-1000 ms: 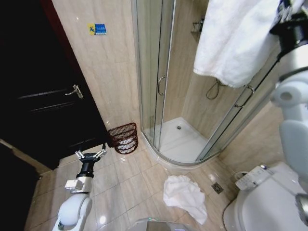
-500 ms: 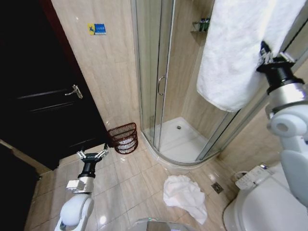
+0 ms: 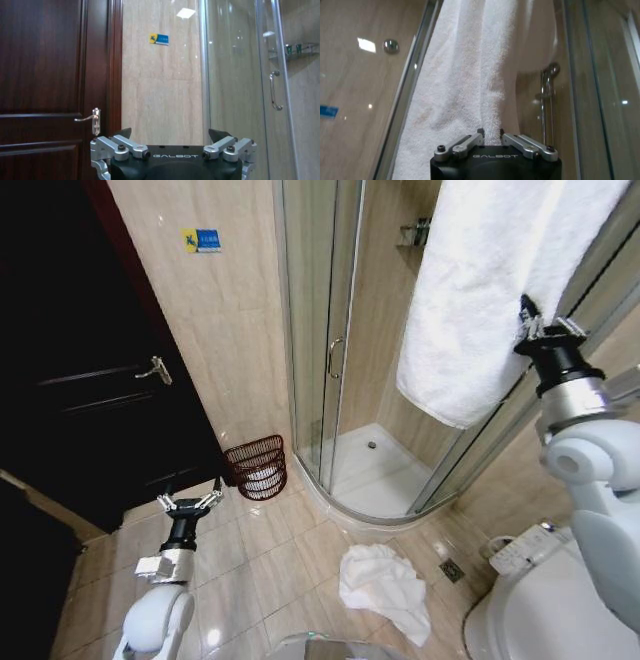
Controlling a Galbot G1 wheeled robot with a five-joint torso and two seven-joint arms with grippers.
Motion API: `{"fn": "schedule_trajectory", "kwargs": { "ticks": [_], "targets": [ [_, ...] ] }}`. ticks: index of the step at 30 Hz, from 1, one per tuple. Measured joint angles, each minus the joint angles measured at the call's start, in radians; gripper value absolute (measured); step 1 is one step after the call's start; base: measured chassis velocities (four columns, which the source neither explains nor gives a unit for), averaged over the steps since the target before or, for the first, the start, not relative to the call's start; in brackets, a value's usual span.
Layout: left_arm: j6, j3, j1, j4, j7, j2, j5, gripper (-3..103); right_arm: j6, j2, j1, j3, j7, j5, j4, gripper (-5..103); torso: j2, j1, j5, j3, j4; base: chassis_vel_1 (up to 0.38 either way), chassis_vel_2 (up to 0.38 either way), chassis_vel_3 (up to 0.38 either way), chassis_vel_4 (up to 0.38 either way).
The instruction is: Discard the used towel into the hamper.
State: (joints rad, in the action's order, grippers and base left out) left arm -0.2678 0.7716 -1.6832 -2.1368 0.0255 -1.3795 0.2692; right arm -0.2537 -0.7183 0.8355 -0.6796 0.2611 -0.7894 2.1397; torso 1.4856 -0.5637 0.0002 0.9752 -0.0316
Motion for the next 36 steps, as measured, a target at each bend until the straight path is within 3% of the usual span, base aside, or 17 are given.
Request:
{"fn": "schedule_trajectory", "kwargs": {
  "ticks": [20, 36],
  "targets": [
    [-0.038, 0.022, -0.013, 0.006, 0.001, 0.001, -0.01, 100, 0.016, -0.005, 0.108, -0.023, -0.003, 0.031, 0.047, 3, 0.0, 0.0, -0.0002, 0.0, 0.0, 0.0, 0.0, 0.0, 0.0],
    [-0.064, 0.024, -0.011, 0.015, 0.004, 0.01, 0.0, 100, 0.03, -0.07, 0.195, -0.032, -0.004, 0.09, 0.07, 3, 0.0, 0.0, -0.0002, 0.0, 0.0, 0.0, 0.0, 0.0, 0.0]
  ]
}}
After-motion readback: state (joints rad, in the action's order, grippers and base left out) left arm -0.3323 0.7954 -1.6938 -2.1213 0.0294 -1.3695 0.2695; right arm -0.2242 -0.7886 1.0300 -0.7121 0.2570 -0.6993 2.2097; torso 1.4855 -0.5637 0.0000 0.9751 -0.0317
